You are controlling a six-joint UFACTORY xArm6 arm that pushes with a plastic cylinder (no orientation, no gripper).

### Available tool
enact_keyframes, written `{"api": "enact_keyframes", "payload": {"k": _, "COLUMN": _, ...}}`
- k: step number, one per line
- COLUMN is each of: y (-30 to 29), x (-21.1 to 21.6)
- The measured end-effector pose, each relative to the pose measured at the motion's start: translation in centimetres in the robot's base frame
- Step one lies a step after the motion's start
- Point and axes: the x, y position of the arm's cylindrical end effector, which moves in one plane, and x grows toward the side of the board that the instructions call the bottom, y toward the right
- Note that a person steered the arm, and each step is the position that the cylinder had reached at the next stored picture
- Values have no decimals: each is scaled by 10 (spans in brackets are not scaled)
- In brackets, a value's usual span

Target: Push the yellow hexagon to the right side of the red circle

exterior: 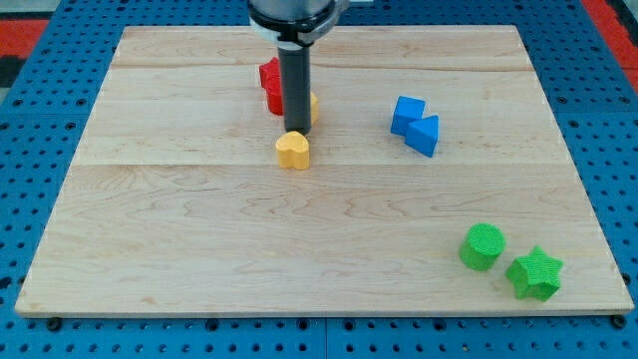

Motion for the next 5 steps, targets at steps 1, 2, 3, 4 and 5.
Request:
{"api": "enact_keyframes", "payload": {"k": 1, "y": -10, "x": -18}}
{"api": "enact_keyframes", "payload": {"k": 2, "y": 6, "x": -25}}
{"api": "enact_keyframes", "payload": {"k": 3, "y": -1, "x": -19}}
{"api": "enact_keyframes", "payload": {"k": 4, "y": 20, "x": -10}}
{"api": "enact_keyframes", "payload": {"k": 5, "y": 51, "x": -10}}
